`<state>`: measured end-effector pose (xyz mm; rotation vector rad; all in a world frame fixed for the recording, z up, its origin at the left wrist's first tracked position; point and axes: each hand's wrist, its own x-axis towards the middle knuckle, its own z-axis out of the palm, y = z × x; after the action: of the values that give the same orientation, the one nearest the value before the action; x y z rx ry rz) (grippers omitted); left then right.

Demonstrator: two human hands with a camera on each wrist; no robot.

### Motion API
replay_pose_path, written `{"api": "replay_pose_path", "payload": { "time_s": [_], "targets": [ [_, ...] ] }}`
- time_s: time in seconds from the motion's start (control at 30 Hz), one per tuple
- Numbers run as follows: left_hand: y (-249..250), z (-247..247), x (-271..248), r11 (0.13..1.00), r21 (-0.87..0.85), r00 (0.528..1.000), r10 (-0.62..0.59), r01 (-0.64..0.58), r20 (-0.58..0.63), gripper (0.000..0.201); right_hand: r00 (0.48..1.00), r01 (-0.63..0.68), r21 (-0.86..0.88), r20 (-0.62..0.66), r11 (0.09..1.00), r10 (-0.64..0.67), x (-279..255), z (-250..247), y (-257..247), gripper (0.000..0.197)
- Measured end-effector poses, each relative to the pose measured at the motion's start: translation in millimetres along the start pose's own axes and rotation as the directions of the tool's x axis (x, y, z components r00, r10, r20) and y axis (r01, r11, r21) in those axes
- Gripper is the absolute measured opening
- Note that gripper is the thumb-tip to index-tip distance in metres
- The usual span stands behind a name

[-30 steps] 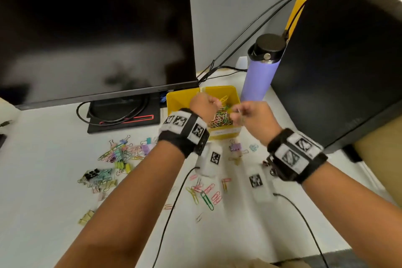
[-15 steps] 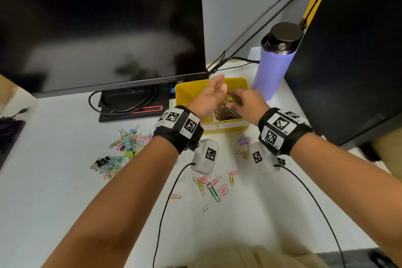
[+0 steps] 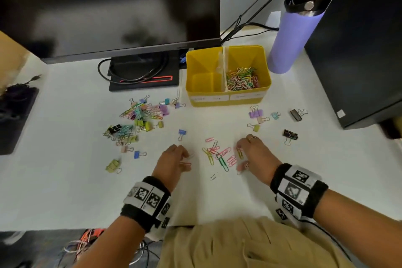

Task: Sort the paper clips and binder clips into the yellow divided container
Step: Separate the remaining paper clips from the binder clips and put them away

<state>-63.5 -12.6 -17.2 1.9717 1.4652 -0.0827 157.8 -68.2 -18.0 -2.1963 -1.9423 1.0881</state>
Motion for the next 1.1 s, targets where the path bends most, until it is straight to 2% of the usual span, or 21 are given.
{"api": "replay_pose_path", "payload": {
  "time_s": [0.07, 0.17, 0.27, 0.37, 0.47, 0.53, 0.6, 0.7, 0.77, 0.87, 0.93, 1.0, 1.1],
  "targets": [
    [-1, 1, 3, 1.000, -0.010, 1.000, -0.008, 0.008, -0.011, 0.022, 1.000, 0.015, 0.002, -0.027, 1.000, -0.015, 5, 5, -9, 0.043],
    [-2, -2, 8, 1.000, -0.014, 1.000, -0.003, 0.003, 0.005, 0.039, 0.994, 0.107, 0.046, -0.025, 0.993, -0.106, 12, 8, -21, 0.035],
    [5, -3, 16, 0.992, -0.036, 0.991, 0.119, -0.117, 0.053, 0.066, 0.975, 0.220, 0.026, -0.024, 0.975, -0.219, 13, 9, -22, 0.040],
    [7, -5, 28, 0.935, 0.205, 0.954, 0.264, -0.290, 0.143, 0.087, 0.954, 0.297, -0.006, -0.049, 0.955, -0.297, 8, 13, -13, 0.052],
    [13, -5, 33, 0.866, 0.294, 0.890, 0.299, -0.404, 0.343, 0.081, 0.959, 0.281, -0.022, -0.022, 0.959, -0.282, -3, 17, -2, 0.059],
    [18, 4, 30, 0.817, 0.367, 0.874, 0.306, -0.445, 0.379, 0.068, 0.971, 0.238, -0.029, -0.017, 0.971, -0.238, -10, 15, 4, 0.063],
    [23, 14, 22, 0.830, 0.371, 0.891, 0.291, -0.416, 0.348, 0.065, 0.980, 0.195, -0.047, -0.033, 0.980, -0.196, -13, 14, 9, 0.065],
    [30, 32, 5, 0.903, 0.287, 0.924, 0.231, -0.320, 0.306, 0.081, 0.984, 0.170, -0.042, -0.049, 0.984, -0.172, -12, 14, 7, 0.067],
    [37, 40, -7, 0.924, 0.291, 0.949, 0.172, -0.249, 0.264, 0.082, 0.984, 0.174, -0.027, -0.039, 0.984, -0.175, -9, 15, 0, 0.071],
    [42, 47, -12, 0.962, 0.231, 0.985, 0.115, -0.144, 0.132, 0.067, 0.981, 0.196, -0.027, -0.004, 0.980, -0.196, -6, 19, -9, 0.073],
    [42, 46, -9, 0.969, 0.210, 0.991, 0.123, -0.132, 0.056, 0.049, 0.973, 0.229, -0.038, -0.002, 0.973, -0.229, -3, 21, -14, 0.068],
    [40, 42, -3, 0.960, 0.258, 0.994, 0.108, -0.113, 0.033, 0.032, 0.966, 0.258, -0.068, 0.009, 0.964, -0.258, -2, 22, -18, 0.062],
    [37, 37, 4, 0.964, 0.250, 0.996, 0.093, -0.091, 0.006, 0.023, 0.964, 0.265, -0.049, 0.047, 0.963, -0.262, -4, 18, -24, 0.053]
  ]
}}
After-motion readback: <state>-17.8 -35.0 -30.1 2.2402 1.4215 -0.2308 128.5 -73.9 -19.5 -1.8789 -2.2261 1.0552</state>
